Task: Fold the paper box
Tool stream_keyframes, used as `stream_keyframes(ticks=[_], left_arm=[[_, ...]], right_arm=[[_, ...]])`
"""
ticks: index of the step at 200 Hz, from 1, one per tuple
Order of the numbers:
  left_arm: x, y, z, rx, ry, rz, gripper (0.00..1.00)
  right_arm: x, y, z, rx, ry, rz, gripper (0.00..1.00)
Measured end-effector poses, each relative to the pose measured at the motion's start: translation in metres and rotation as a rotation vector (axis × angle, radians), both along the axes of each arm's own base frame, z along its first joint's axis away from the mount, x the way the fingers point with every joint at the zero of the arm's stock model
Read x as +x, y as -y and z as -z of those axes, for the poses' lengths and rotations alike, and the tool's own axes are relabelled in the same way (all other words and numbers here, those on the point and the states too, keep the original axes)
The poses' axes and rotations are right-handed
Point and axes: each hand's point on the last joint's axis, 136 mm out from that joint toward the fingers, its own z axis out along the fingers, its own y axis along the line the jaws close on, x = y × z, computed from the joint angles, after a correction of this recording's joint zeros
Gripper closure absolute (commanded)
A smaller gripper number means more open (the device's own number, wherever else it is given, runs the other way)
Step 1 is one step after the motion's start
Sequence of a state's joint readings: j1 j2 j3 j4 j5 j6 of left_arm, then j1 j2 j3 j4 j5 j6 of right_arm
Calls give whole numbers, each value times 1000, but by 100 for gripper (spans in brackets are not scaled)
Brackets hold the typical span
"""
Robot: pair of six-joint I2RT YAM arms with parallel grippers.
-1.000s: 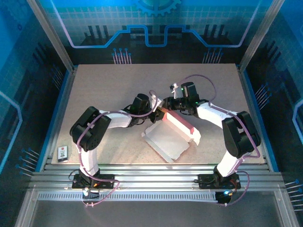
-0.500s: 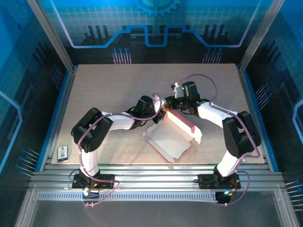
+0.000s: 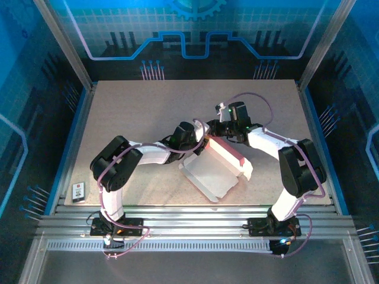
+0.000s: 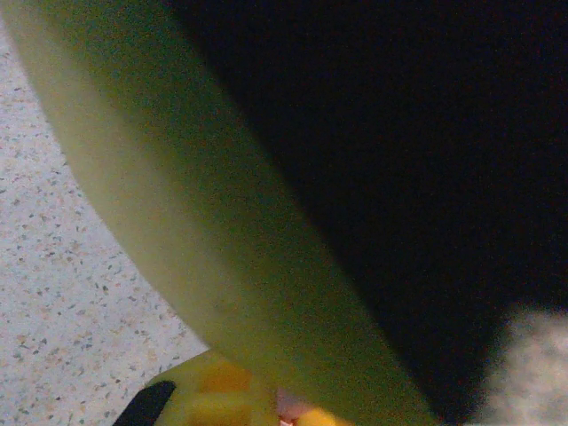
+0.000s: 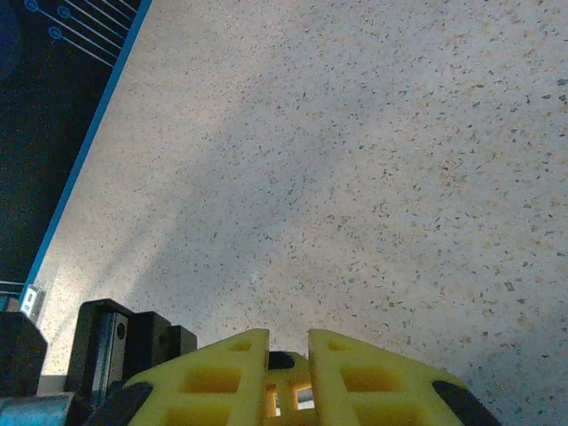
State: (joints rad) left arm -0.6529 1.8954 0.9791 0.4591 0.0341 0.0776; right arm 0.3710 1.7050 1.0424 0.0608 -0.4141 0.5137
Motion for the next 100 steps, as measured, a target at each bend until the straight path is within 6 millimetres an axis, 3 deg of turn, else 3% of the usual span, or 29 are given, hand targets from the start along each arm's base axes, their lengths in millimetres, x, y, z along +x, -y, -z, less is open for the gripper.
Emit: stream_keyframes(ticks=[31,63,77,100], left_arm=[[0,-3,-8,0,37,-30,98],[-1,-14,-26,-12,85,-83,97],[-2,-26,-23,1,82,-131,97],[-7,-48,-4,50,43,-203,95]], right_arm=[[-2,3,-4,30,-89,19,61],[-4,-2,-22,85,-147,-1,55],[-3,0,-29,122,-169,1,53],[3,15,-39,186,-207,39,49]])
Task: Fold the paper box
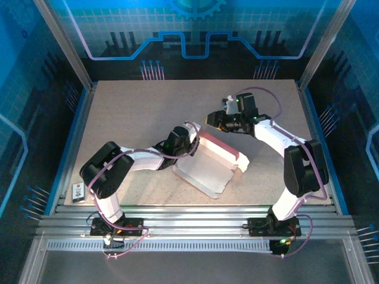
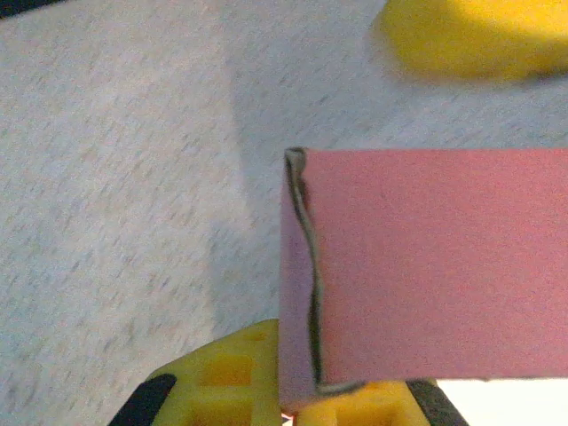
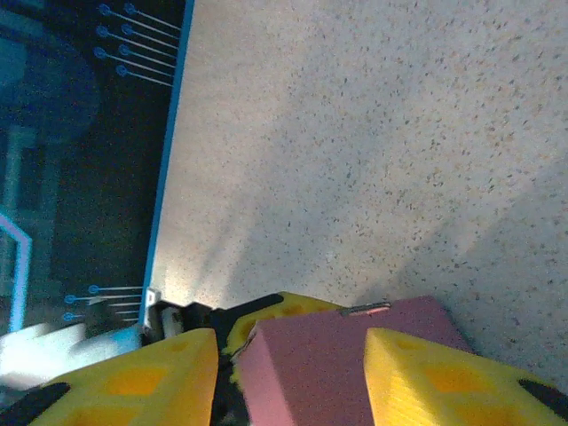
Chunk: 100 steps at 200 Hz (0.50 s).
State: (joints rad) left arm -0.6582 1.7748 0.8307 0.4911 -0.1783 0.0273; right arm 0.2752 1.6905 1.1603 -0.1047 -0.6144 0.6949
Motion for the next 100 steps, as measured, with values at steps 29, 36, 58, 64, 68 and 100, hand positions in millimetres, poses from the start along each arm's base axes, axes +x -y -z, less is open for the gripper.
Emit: stream_keyframes(ticks=[29,36,58,64,68,100], left_arm=[[-3,-15,3,5,-10,-67,95],[-4,-19,3,5,-14,-88,95],[-5,-32,4,10,-21,-157,94],[-5,-36,4,11,-25,-180,94],[-5,-39,3,11,-26,-193,94],[-10,-59,-3,14,-36,-294,90]], right_arm=[[5,23,-11,70,-24,56,48],[4,27,-12,80,-31,65,48],[0,40,-15,84,-28,80,47],[-3,44,-16,77,-26,81,47],[-4,45,-16,73,-25,82,47],[-22,61,-23,-7,16,75,46]])
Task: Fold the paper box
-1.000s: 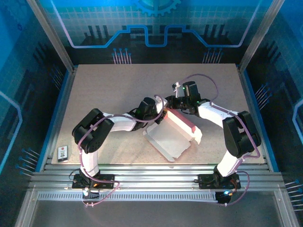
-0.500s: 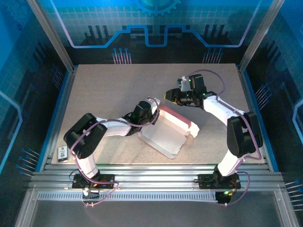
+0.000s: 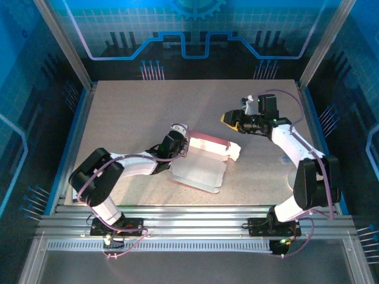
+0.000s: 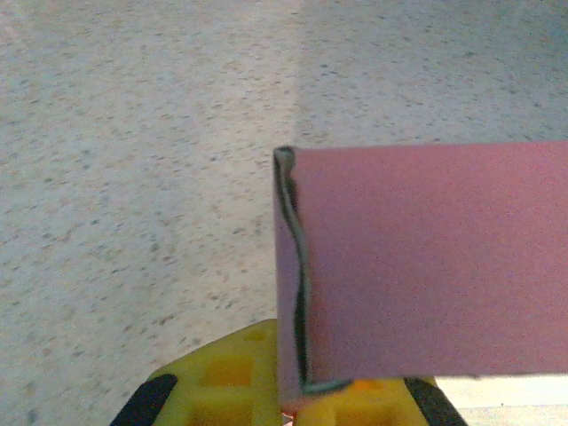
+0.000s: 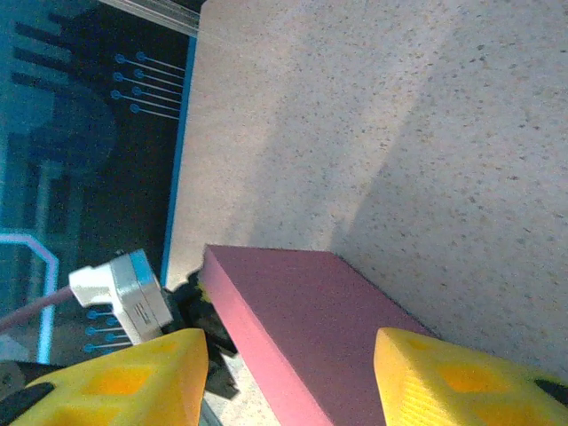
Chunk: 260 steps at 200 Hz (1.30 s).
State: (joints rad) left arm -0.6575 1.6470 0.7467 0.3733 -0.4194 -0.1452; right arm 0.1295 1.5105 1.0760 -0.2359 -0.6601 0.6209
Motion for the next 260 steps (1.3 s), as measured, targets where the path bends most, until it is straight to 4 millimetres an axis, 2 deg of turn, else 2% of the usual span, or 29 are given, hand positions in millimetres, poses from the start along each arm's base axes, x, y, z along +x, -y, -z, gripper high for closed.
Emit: stream_keyframes(ticks=[33,58,84,111,148,179,201,233,260], left_arm=[[-8,-16,-1,10,-10,-68,84],[-15,-25,0,3,-26,-104,62],[-20,-30,-13,-24,-17,-124,43],[-24,-34,-33,-58,8,-131,1],[-37,-39,-64,-113,29,-122,1],[-54,-37,-79,-188,-6,-83,1],[-69,-32,-83,-253,-40,-37,1],[-91,-29,-76,-319,-107,13,1],[-101,-29,-79,-369,-133,19,1]], right_arm=[[-17,10,-5,-99,43,-11,46],[-27,18,-4,-156,63,-8,46],[-34,23,-5,-194,88,-6,46],[-43,25,-5,-225,108,-11,46],[-52,29,-8,-267,123,-7,46],[-60,34,-7,-297,126,-4,46],[-67,35,-3,-309,110,-8,46],[-75,36,6,-322,96,-10,45],[-82,33,14,-331,78,-25,45]])
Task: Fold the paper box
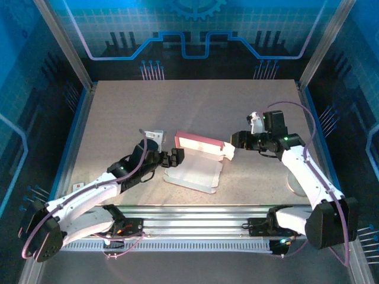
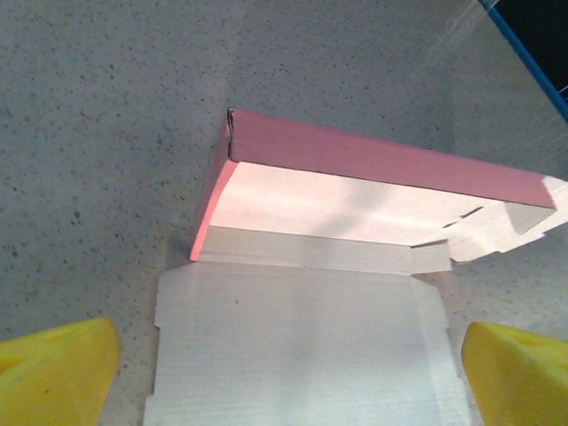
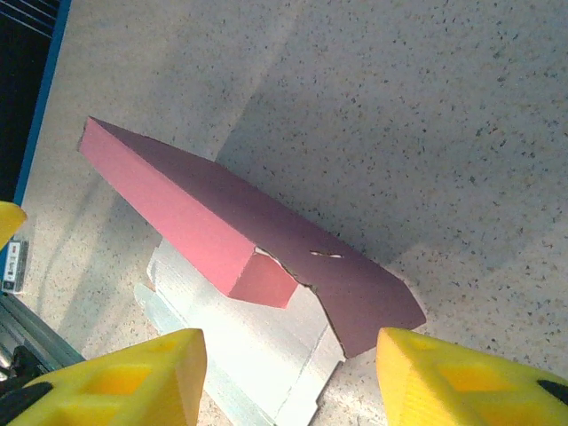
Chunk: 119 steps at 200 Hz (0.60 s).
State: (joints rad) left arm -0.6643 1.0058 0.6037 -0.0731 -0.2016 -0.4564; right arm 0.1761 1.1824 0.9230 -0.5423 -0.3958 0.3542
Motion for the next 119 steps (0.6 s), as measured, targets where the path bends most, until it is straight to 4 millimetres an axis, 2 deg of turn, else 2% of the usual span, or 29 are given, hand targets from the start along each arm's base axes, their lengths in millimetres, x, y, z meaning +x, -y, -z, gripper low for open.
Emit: stream_keyframes(ticks=[23,79,119], left_arm=[[-9,-1,4,-49,-23,2,1],[-22,8,40,-91,-173,15,1],[-28,13,69,-116,-271,12,1]], right_arm=[[-3,-2,4,-6,-11,-6,45],[-3,-2,8,-24,-14,-5,46],[-4,-10,22,-60,-47,-32,46]])
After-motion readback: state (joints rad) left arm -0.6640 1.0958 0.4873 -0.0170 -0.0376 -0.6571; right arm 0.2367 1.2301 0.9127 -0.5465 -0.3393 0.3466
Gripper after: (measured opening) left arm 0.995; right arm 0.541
